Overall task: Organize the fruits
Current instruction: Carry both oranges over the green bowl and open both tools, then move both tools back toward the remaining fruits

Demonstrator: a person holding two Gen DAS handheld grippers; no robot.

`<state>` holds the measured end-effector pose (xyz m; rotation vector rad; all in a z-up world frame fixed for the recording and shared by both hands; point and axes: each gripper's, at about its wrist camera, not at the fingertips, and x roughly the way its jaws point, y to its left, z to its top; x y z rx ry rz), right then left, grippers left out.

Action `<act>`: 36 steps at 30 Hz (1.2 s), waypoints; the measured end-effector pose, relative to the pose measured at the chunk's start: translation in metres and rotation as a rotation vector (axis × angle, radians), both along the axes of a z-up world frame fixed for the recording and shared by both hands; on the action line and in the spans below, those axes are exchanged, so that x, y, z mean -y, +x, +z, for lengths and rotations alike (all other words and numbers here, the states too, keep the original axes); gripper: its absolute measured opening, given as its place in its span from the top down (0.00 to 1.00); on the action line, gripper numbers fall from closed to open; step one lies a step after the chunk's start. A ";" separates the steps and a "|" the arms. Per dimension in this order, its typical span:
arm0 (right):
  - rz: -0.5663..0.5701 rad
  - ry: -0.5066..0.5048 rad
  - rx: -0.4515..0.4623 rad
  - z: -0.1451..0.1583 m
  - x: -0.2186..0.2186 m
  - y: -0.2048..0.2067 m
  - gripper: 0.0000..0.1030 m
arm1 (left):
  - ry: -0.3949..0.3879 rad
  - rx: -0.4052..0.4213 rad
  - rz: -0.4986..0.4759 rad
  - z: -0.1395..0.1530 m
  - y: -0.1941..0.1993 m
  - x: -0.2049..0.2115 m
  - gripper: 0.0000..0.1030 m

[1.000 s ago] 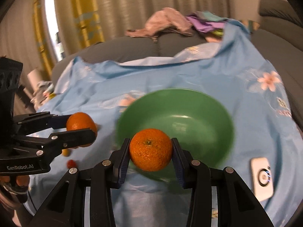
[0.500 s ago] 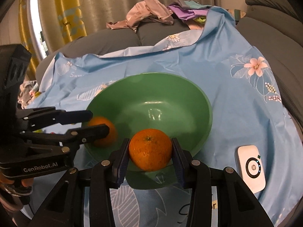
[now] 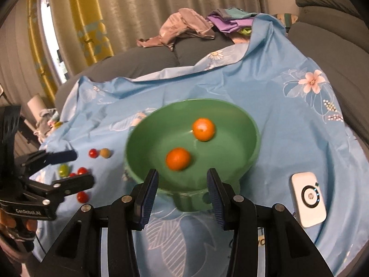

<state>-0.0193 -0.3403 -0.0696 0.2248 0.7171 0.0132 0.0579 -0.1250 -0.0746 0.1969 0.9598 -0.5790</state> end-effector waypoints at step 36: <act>0.417 -0.049 -0.126 -0.024 -0.168 0.025 0.57 | -0.067 -0.069 0.305 -0.024 -0.039 -0.171 0.39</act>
